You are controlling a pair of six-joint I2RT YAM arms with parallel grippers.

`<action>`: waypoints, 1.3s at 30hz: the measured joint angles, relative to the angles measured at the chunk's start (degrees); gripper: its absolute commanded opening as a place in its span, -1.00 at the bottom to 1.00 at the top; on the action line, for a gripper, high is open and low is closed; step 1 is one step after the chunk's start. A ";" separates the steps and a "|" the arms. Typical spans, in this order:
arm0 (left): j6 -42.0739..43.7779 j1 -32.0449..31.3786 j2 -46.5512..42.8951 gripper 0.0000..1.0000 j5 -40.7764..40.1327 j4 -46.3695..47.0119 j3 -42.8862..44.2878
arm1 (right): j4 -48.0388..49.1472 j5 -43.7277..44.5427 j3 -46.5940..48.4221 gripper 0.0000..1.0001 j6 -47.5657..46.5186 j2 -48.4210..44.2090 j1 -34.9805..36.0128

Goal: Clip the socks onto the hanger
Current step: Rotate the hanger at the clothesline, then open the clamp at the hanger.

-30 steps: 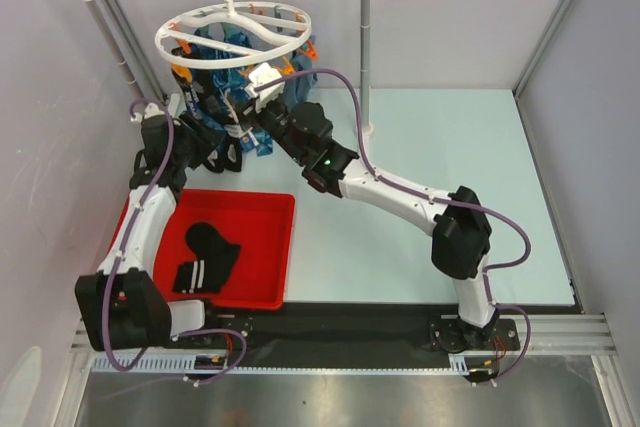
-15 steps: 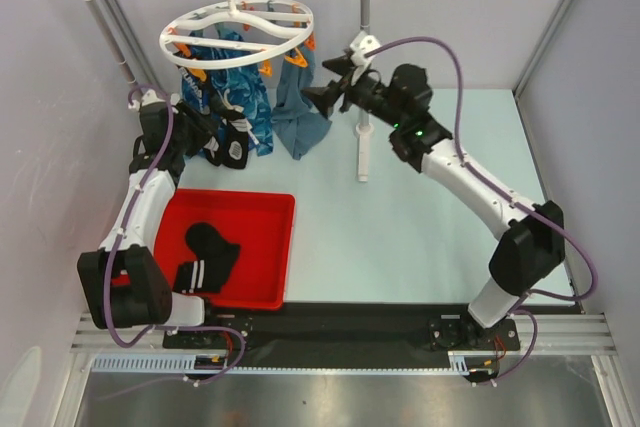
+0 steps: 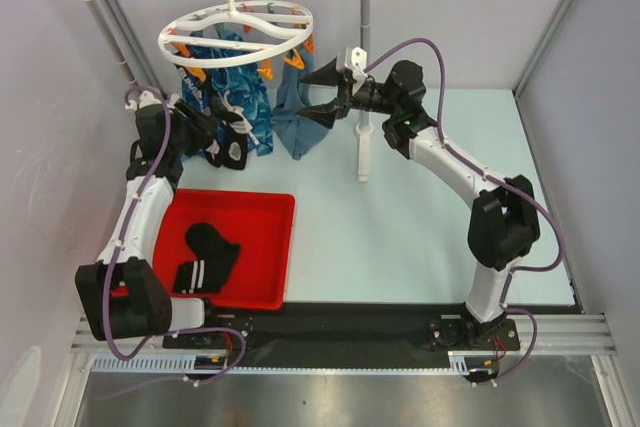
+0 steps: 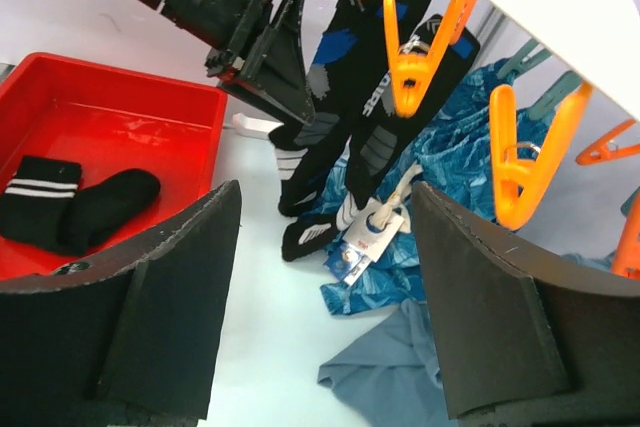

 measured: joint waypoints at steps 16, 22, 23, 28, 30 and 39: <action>-0.02 0.00 -1.44 0.23 0.61 1.27 -1.57 | 1.73 1.90 15.23 0.40 -1.75 10.95 3.10; -0.02 0.00 -1.90 0.22 0.63 1.29 -1.66 | 0.15 2.84 18.71 0.40 -2.71 13.70 3.26; -0.02 0.00 -1.90 0.23 0.63 1.29 -1.66 | 0.02 2.86 19.08 0.40 -2.71 14.10 3.28; -0.02 0.00 -1.99 0.23 0.63 1.40 -2.01 | -0.59 3.30 21.81 0.40 -2.64 16.06 3.58; -0.02 0.00 -2.03 0.23 0.66 1.44 -2.10 | -0.79 3.74 22.80 0.40 -2.62 16.68 3.87; 0.00 0.00 -2.64 0.24 0.74 1.51 -2.21 | -1.51 5.73 25.55 0.33 -2.58 18.14 6.01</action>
